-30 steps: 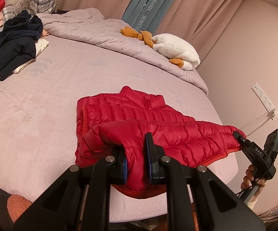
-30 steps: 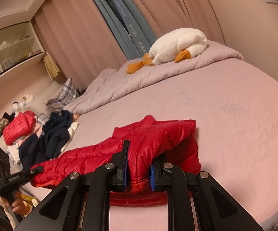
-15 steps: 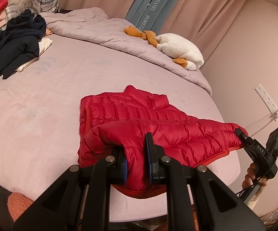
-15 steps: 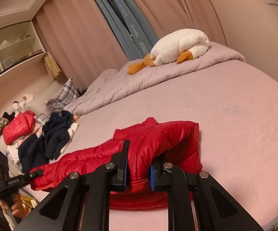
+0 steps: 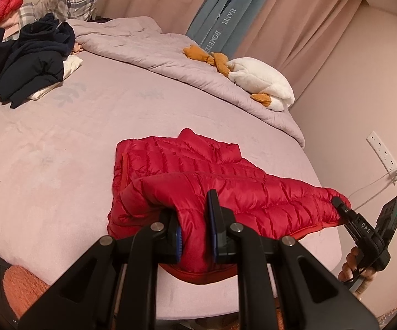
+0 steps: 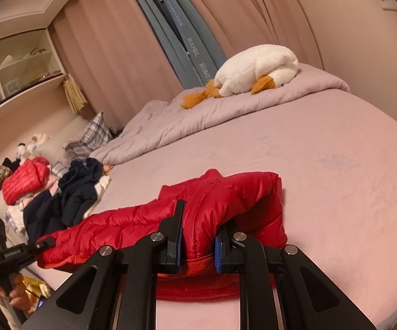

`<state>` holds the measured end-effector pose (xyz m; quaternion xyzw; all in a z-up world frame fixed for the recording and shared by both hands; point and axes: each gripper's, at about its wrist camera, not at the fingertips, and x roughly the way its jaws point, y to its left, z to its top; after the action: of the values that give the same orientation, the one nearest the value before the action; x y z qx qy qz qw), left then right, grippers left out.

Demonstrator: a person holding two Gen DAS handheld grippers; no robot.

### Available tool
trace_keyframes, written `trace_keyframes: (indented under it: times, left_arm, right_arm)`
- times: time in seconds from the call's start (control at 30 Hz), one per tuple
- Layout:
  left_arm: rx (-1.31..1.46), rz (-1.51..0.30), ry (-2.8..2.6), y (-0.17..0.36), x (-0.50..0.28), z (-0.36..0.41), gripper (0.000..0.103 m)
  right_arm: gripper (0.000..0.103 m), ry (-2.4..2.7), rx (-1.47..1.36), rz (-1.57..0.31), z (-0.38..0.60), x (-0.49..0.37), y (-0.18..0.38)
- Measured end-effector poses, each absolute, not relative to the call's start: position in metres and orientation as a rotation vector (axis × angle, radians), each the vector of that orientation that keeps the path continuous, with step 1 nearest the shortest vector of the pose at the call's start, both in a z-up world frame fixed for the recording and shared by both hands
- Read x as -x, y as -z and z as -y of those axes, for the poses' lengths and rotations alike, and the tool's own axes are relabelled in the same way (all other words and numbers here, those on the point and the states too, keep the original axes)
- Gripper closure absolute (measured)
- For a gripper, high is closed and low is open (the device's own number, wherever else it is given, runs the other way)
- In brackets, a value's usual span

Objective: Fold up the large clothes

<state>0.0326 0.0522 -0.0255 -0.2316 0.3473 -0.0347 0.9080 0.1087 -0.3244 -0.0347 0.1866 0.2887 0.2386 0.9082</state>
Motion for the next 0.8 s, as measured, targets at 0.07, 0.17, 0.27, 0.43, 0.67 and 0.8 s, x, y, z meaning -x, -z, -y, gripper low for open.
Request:
trace_keyframes:
  times: [0.07,0.17,0.27,0.43,0.67,0.8]
  left_arm:
    - [0.468,-0.708,0.066,0.024,-0.029,-0.049,0.088]
    - [0.471,-0.687,0.064,0.023,-0.023,-0.047,0.088]
    - [0.478,-0.677,0.057,0.026,-0.017,-0.047,0.088]
    - [0.481,-0.671,0.045,0.028,-0.013,-0.048,0.088]
    - [0.477,-0.66,0.051,0.027,-0.007,-0.046,0.088]
    - [0.476,-0.646,0.043,0.026,-0.003,-0.046,0.088]
  right_arm:
    - [0.086,-0.49,-0.394,-0.59,0.327,-0.108,0.036]
    - [0.086,-0.485,-0.4,-0.576,0.33,-0.104,0.036]
    - [0.086,-0.484,-0.391,-0.558,0.332,-0.101,0.036]
    - [0.086,-0.487,-0.392,-0.548,0.332,-0.097,0.036]
    - [0.086,-0.481,-0.394,-0.529,0.336,-0.091,0.038]
    - [0.086,-0.494,-0.387,-0.506,0.338,-0.085,0.035]
